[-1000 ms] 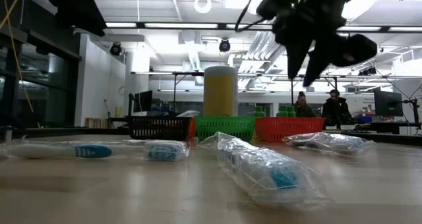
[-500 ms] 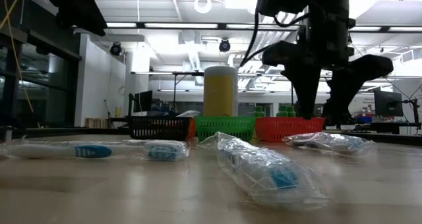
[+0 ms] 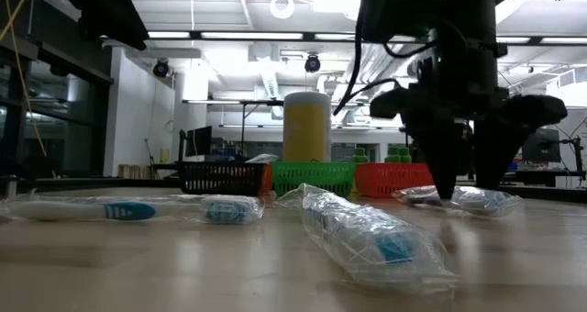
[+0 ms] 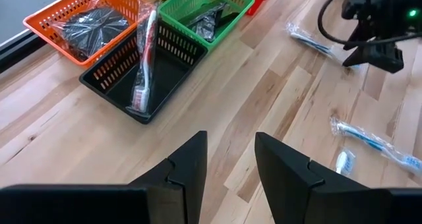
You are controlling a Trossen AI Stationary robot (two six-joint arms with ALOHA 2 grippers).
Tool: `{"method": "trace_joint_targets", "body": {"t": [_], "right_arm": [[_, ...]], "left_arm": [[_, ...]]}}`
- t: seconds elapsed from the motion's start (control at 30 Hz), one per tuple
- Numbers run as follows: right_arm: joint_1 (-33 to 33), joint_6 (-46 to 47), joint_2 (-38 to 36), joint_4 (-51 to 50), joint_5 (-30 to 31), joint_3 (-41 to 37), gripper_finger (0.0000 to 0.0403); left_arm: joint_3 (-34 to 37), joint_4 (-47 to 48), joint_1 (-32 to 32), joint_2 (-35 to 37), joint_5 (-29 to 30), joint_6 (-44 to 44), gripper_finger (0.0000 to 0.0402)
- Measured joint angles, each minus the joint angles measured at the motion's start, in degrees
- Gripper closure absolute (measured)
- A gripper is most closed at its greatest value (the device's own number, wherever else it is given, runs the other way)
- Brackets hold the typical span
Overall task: Pick & Place Travel size toiletries
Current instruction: Put the blue toothbrush into the black bin
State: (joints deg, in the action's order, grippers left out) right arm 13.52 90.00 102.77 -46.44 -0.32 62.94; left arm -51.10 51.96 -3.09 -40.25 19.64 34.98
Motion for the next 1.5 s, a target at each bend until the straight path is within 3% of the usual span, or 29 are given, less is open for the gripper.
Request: {"method": "trace_joint_targets", "body": {"t": [0.27, 0.63, 0.97, 1.3, 1.5], "right_arm": [[0.75, -0.21, 3.28, 3.29, -0.33, 0.14, 0.0227], [0.57, -2.19, 4.12, 3.44, -2.15, 0.17, 0.0329], [0.57, -3.77, 3.15, 4.06, -3.23, -0.01, 0.0334], [-0.98, -9.94, -2.84, 5.19, -2.58, -0.13, 0.034], [-1.19, -17.23, -6.77, 8.11, -0.85, -0.11, 0.0343]], "left_arm": [[-0.03, 0.02, 0.04, -0.01, -0.04, -0.04, 0.0273], [-0.04, 0.04, 0.07, 0.0, -1.48, -0.2, 0.0273], [-0.04, 0.07, 0.07, 0.0, -2.54, -0.17, 0.0273], [0.09, 0.0, 0.07, 0.0, -2.56, 0.23, 0.0273], [5.15, -5.03, 0.07, -0.04, -2.9, 2.27, 0.0273]]}}
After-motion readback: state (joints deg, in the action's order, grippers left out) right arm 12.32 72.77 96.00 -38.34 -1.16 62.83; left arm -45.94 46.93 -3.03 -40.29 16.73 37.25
